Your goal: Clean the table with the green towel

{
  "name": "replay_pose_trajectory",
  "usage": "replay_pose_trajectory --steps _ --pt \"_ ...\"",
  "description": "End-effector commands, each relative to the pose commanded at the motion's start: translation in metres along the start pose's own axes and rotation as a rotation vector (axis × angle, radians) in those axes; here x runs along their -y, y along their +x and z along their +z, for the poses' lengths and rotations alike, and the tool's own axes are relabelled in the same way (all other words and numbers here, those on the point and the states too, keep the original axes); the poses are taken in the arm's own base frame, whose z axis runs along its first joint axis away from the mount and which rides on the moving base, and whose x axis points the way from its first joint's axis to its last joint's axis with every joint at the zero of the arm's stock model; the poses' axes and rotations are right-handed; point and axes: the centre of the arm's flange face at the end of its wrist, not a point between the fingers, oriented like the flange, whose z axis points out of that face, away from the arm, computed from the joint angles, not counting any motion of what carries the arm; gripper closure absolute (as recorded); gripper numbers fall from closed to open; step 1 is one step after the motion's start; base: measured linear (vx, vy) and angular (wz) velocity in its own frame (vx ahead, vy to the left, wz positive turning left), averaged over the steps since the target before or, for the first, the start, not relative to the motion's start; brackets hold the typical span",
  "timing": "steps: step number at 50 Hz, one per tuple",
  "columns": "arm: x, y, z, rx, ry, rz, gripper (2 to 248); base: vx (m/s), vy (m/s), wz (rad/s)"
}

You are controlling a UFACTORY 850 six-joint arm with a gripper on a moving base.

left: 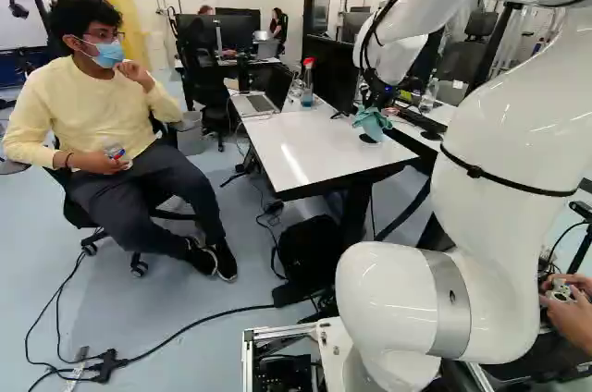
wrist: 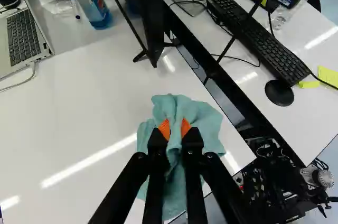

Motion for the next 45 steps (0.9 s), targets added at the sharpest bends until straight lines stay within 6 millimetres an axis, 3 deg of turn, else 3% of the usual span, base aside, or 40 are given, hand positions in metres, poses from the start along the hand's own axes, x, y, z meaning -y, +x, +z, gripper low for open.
replay_pose_trajectory --steps 4,5,9,10,14,15,20,21,25,26,30,31,45 --pt "-0.0001 0.0000 0.0000 0.000 0.000 0.000 205 0.000 0.000 0.000" --pt "-0.0001 0.0000 0.0000 0.000 0.000 0.000 176 0.000 0.000 0.000" --pt "-0.0001 0.0000 0.0000 0.000 0.000 0.000 176 0.000 0.000 0.000" --pt "-0.0001 0.0000 0.0000 0.000 0.000 0.000 141 0.000 0.000 0.000" --pt "-0.0001 0.0000 0.0000 0.000 0.000 0.000 141 0.000 0.000 0.000" --pt "-0.0001 0.0000 0.0000 0.000 0.000 0.000 106 0.000 0.000 0.000" --pt "-0.0001 0.0000 0.0000 0.000 0.000 0.000 106 0.000 0.000 0.000" --pt "-0.0001 0.0000 0.0000 0.000 0.000 0.000 69 0.000 0.000 0.000" --pt "-0.0001 0.0000 0.0000 0.000 0.000 0.000 69 0.000 0.000 0.000" --pt "-0.0001 0.0000 0.0000 0.000 0.000 0.000 32 0.000 0.000 0.000" --pt "-0.0001 0.0000 0.0000 0.000 0.000 0.000 32 0.000 0.000 0.000" --pt "-0.0001 0.0000 0.0000 0.000 0.000 0.000 3 0.000 0.000 0.000" --pt "-0.0001 0.0000 0.0000 0.000 0.000 0.000 3 0.000 0.000 0.000"
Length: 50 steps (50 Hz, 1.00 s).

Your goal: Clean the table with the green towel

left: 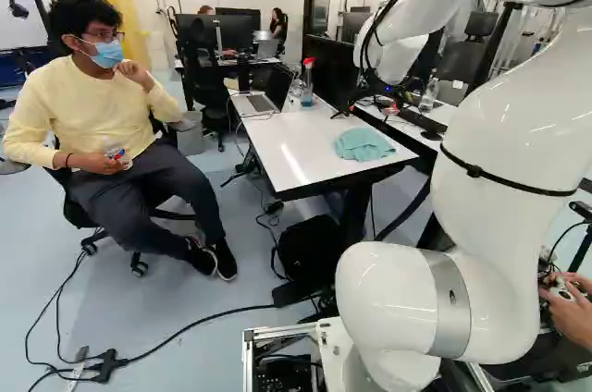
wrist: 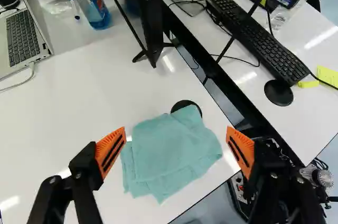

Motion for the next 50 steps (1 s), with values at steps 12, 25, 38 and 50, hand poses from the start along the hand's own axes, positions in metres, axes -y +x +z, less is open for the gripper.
replay_pose_trajectory --steps 12,25,38,50 --pt "0.002 -0.002 0.000 -0.004 0.002 -0.002 3 0.000 0.000 0.000" --pt "0.006 -0.009 0.000 -0.018 0.009 -0.007 3 0.000 0.000 0.000" --pt "0.014 -0.021 0.001 -0.041 0.020 -0.015 3 0.000 0.000 0.000" --pt "0.024 -0.037 0.000 -0.071 0.035 -0.025 3 0.000 0.000 0.000"
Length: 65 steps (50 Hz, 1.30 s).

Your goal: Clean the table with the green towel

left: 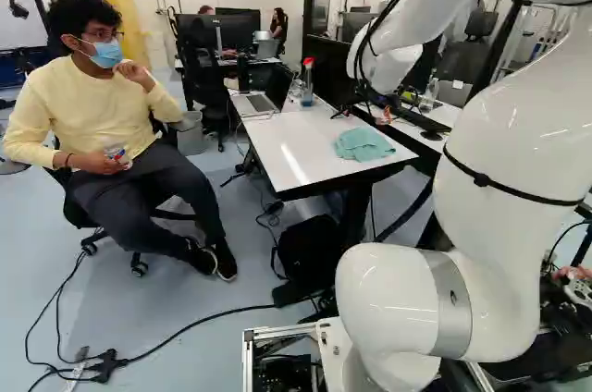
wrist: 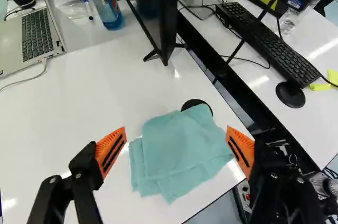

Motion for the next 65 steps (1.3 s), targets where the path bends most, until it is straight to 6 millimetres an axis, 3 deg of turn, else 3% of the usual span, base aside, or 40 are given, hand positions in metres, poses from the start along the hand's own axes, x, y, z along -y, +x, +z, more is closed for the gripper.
replay_pose_trajectory --steps 28,65 --pt "0.031 -0.055 -0.007 -0.100 0.050 -0.031 3 0.000 0.000 0.000" --pt "0.070 -0.162 -0.031 -0.276 0.141 -0.075 3 0.000 0.000 0.000"
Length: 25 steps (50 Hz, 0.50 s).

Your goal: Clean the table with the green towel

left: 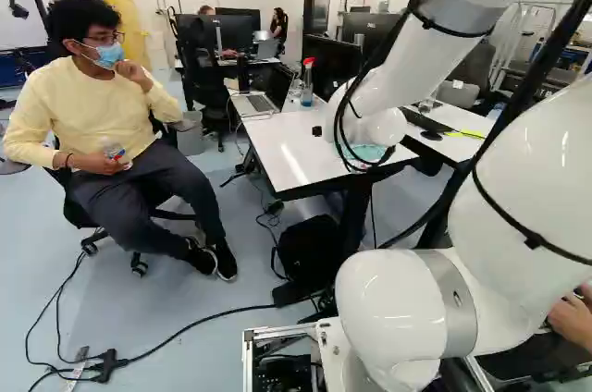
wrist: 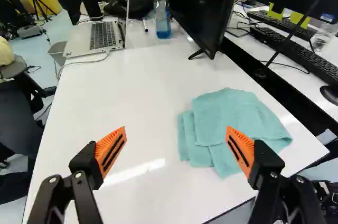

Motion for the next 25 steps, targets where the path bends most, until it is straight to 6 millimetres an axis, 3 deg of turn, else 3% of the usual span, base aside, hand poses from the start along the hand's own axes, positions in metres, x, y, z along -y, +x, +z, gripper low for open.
replay_pose_trajectory --steps 25 --pt "0.018 -0.048 -0.030 -0.087 0.045 -0.016 3 0.000 0.000 0.000"
